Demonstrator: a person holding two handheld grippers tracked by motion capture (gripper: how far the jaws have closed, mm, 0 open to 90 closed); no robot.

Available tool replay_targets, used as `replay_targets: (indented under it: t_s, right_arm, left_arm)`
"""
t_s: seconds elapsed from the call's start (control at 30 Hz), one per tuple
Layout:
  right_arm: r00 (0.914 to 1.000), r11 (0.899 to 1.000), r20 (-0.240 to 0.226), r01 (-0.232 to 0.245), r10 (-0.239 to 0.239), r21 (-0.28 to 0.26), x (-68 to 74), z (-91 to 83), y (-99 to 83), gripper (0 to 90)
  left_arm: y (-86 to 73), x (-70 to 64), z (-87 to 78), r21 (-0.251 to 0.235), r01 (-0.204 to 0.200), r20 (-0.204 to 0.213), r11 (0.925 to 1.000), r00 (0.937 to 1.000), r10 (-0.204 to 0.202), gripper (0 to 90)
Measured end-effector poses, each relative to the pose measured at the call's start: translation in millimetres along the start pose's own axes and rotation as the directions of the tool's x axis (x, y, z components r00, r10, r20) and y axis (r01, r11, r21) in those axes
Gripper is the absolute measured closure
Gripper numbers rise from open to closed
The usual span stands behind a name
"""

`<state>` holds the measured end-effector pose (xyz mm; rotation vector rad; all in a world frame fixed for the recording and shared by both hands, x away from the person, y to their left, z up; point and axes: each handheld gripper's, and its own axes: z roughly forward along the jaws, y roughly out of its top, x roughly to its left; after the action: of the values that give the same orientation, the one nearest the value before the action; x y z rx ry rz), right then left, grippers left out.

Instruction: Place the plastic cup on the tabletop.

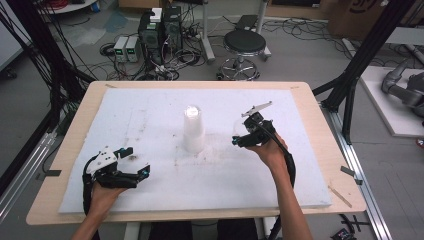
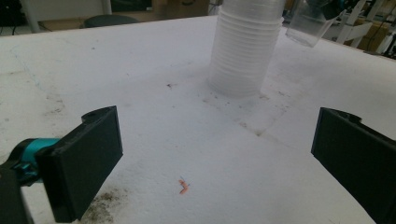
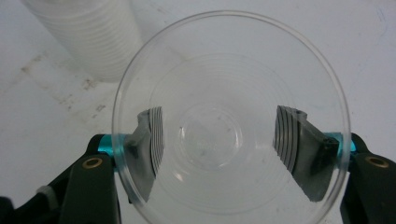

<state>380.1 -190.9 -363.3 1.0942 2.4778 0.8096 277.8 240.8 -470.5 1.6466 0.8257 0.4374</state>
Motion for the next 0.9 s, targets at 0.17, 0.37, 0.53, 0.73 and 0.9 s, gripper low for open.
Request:
replay_targets:
  t_s: [0.17,0.37,0.53,0.73,0.9]
  right_arm:
    - [0.9998,0.999,0.001,-0.019,0.019,0.025,-4.3,15.0,-4.9,34.0]
    - [0.9996,0.998,0.010,-0.027,0.027,0.059,-3.1,31.3,-6.8,34.1]
    - [0.9995,0.999,0.026,-0.017,0.016,0.050,-1.1,39.7,-6.1,34.6]
    - [0.9995,0.999,0.022,-0.025,0.024,0.034,-1.1,43.7,-8.0,35.5]
    - [0.9975,0.999,0.063,-0.032,0.031,0.021,-1.4,47.1,-11.3,20.3]
  left_arm:
    - [0.0,0.2,0.1,0.001,0.002,-0.003,1.0000,1.0000,-0.002,1.9]
    - [0.1,-0.3,0.4,0.005,-0.001,-0.005,1.0000,1.0000,0.001,1.9]
    - [-0.3,-0.9,-0.4,-0.004,-0.008,-0.010,1.0000,0.9999,0.007,1.9]
    - [0.0,-1.4,0.1,0.003,-0.013,-0.011,0.9999,0.9999,0.013,1.9]
    - [0.0,-1.2,0.1,0.003,-0.012,-0.010,0.9999,0.9999,0.012,1.9]
